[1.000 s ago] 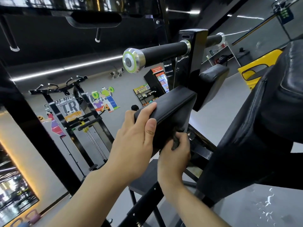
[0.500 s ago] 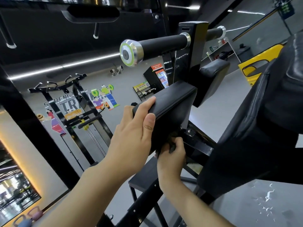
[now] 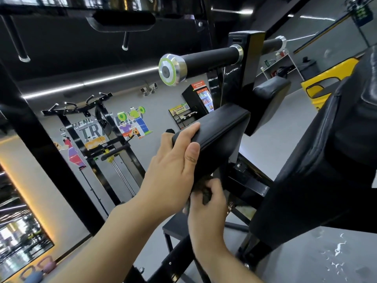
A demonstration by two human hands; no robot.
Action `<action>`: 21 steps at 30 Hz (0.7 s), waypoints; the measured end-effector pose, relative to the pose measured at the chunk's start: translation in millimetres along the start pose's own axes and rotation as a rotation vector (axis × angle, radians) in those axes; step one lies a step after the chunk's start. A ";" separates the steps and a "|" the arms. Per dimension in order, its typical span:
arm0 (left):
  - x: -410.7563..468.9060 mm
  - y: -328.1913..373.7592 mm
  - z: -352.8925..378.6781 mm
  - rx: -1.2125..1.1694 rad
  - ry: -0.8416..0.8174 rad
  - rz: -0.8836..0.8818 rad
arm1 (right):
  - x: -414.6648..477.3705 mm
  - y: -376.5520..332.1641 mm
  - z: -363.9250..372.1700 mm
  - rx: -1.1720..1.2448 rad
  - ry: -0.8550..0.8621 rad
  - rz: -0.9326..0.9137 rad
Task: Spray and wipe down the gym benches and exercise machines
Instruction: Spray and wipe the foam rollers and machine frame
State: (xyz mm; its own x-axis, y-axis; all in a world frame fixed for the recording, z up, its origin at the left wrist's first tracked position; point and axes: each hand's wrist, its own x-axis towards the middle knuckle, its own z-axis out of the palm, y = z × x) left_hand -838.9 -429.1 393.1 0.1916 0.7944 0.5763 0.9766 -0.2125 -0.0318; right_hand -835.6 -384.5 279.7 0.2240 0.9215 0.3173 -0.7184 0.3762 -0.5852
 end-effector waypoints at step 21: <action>1.1 0.4 -7.7 -0.164 -0.078 -0.073 | 2.9 -43.8 0.4 0.012 0.089 -0.230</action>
State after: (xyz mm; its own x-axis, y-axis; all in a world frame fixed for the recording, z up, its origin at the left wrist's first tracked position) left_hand -839.0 -432.7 400.0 0.1339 0.8513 0.5074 0.9604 -0.2377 0.1453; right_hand -803.8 -398.4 306.6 0.4396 0.8168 0.3736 -0.6494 0.5764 -0.4960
